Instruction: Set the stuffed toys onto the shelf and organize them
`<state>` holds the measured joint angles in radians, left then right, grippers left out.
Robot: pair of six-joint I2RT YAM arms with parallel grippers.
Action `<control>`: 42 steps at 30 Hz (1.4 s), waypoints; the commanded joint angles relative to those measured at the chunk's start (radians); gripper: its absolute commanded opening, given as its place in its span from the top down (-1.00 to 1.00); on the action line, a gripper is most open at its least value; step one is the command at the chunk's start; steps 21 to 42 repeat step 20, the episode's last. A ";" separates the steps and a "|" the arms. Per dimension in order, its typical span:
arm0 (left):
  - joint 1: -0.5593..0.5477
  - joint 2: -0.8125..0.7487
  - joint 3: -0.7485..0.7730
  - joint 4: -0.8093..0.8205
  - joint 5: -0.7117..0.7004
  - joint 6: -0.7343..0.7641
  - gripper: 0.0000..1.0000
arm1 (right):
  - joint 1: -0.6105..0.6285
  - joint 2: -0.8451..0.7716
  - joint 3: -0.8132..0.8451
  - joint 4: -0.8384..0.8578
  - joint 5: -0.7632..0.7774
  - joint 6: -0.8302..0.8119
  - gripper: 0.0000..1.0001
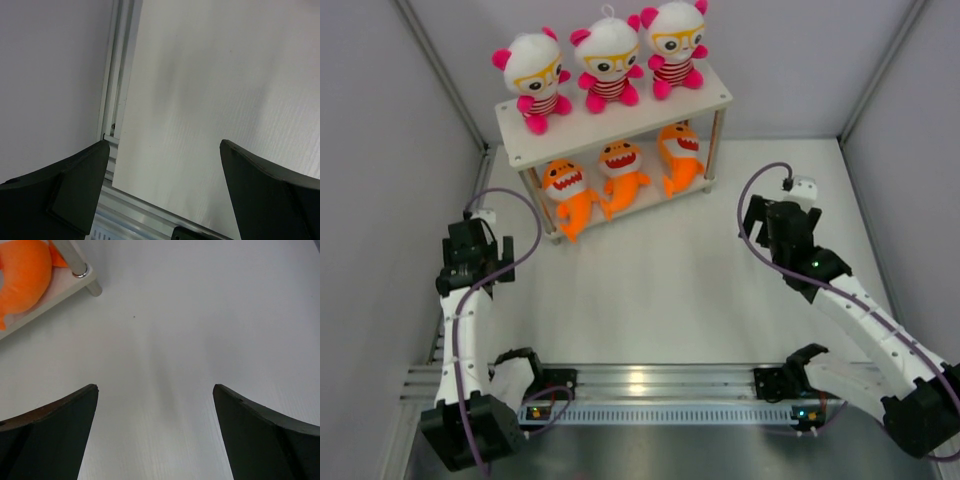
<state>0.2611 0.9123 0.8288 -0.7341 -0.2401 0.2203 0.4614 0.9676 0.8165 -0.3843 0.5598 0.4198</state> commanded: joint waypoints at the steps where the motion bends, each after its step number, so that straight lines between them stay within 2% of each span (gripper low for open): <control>1: 0.004 -0.006 0.033 0.021 0.035 0.016 -0.96 | -0.012 -0.024 0.004 0.136 -0.109 -0.082 -0.99; 4: 0.006 -0.006 0.036 0.021 0.038 0.016 -0.96 | -0.012 -0.023 -0.011 0.192 -0.158 -0.101 -0.99; 8: 0.006 0.003 0.053 0.024 0.039 0.014 -0.96 | -0.012 0.008 -0.008 0.212 -0.150 -0.096 -0.99; 18: 0.006 0.022 0.073 0.021 0.053 0.008 -0.96 | -0.010 0.039 0.023 0.145 0.106 -0.010 -0.99; 42: 0.004 0.019 0.072 0.022 0.045 0.008 -0.96 | -0.010 0.031 0.010 0.160 0.111 -0.015 -0.99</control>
